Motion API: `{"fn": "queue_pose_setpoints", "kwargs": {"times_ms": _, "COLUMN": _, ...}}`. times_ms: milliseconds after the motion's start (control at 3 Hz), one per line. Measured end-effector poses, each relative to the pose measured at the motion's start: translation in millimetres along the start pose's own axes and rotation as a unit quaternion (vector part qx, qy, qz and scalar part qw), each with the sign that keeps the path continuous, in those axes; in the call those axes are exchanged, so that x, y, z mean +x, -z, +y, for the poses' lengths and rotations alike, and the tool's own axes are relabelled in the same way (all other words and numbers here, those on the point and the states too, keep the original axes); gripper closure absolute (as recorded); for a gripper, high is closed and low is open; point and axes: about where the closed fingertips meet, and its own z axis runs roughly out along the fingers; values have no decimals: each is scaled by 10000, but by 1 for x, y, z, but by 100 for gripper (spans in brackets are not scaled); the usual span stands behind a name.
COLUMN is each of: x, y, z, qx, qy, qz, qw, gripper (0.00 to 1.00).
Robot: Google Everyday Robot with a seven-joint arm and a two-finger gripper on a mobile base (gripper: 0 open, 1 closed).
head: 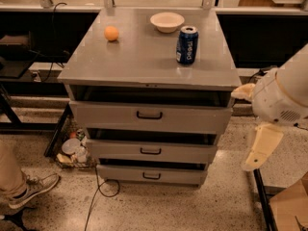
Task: Open middle drawer
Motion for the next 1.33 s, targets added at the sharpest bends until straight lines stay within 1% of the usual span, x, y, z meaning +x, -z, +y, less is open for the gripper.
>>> {"fn": "queue_pose_setpoints", "kwargs": {"times_ms": 333, "x": 4, "y": -72, "z": 14, "qx": -270, "qy": 32, "qz": -249, "qw": 9993, "gripper": 0}}
{"fn": "queue_pose_setpoints", "kwargs": {"times_ms": 667, "x": 1, "y": -118, "z": 20, "qx": -401, "qy": -4, "qz": -363, "qw": 9985, "gripper": 0}}
{"fn": "queue_pose_setpoints", "kwargs": {"times_ms": 1000, "x": 1, "y": -123, "z": 19, "qx": -382, "qy": -10, "qz": -377, "qw": 9986, "gripper": 0}}
{"fn": "queue_pose_setpoints", "kwargs": {"times_ms": 1333, "x": 3, "y": -136, "z": 19, "qx": -428, "qy": 6, "qz": -358, "qw": 9984, "gripper": 0}}
